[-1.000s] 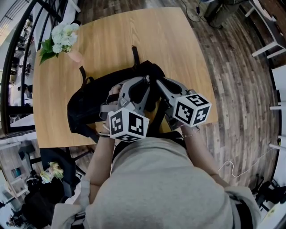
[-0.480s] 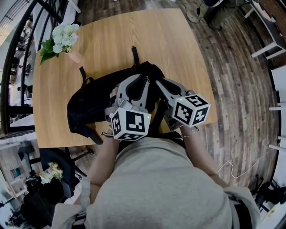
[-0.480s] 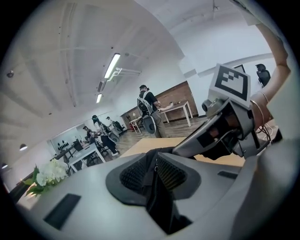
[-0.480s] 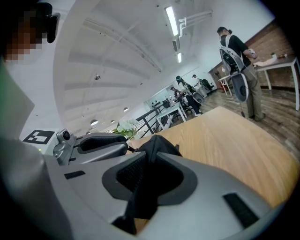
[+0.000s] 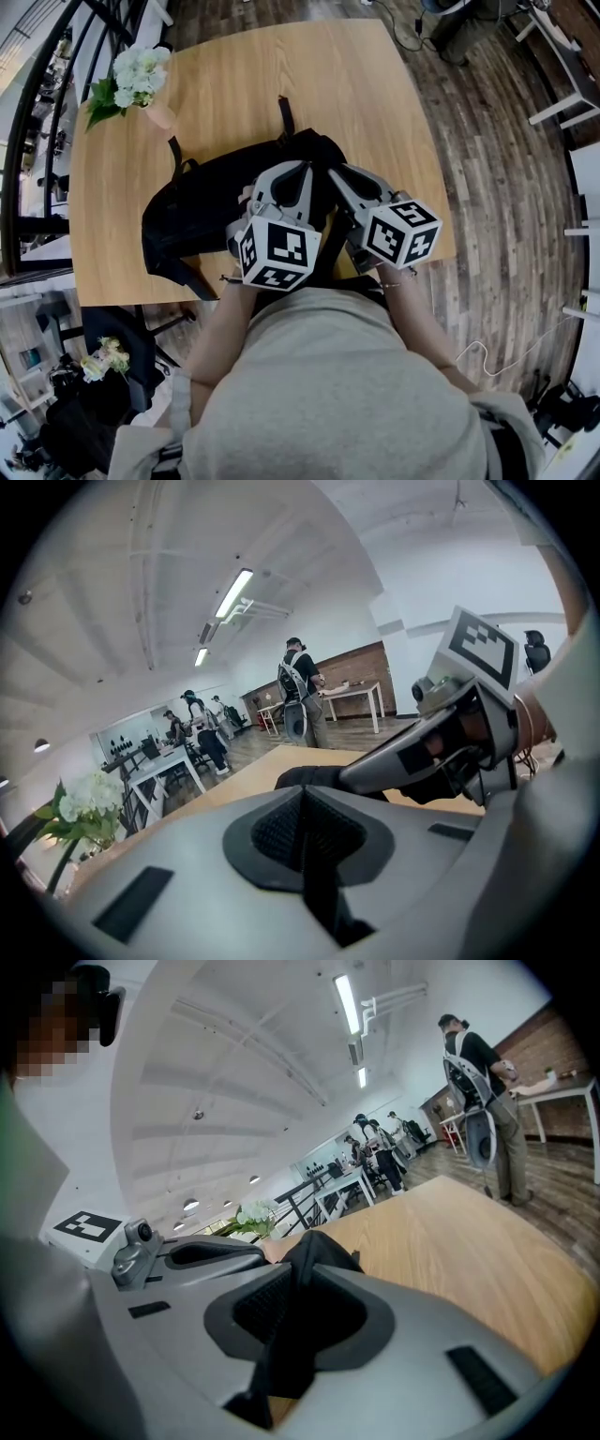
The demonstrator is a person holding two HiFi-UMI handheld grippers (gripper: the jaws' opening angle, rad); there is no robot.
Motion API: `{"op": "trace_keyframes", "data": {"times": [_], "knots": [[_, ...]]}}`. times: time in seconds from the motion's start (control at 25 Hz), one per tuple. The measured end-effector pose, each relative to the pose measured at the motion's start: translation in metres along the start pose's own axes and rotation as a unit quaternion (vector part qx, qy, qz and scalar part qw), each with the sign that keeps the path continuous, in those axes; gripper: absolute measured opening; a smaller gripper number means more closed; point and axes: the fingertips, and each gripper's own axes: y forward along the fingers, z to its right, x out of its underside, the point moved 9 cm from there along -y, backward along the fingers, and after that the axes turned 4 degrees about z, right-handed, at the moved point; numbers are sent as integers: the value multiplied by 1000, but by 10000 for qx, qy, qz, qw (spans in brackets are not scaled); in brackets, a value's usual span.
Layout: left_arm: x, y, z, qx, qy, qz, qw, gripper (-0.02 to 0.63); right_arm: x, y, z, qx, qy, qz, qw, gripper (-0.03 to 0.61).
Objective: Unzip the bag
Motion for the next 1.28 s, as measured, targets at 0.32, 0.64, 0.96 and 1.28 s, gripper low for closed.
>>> {"op": "trace_keyframes", "data": {"times": [0.32, 0.64, 0.96, 1.28], "knots": [[1, -15, -8, -183, -1301, 196, 9911, 20, 0, -2, -2, 108, -111, 15, 9999, 78], [9, -29, -16, -175, -2687, 416, 9622, 18, 2, -4, -5, 180, -227, 29, 9996, 78], [18, -41, -17, -158, -3075, 442, 9504, 18, 3, -4, -7, 147, -246, -3, 9996, 75], [25, -47, -18, -210, -3266, 450, 9439, 18, 2, -7, -8, 232, -299, 91, 9992, 72]]}}
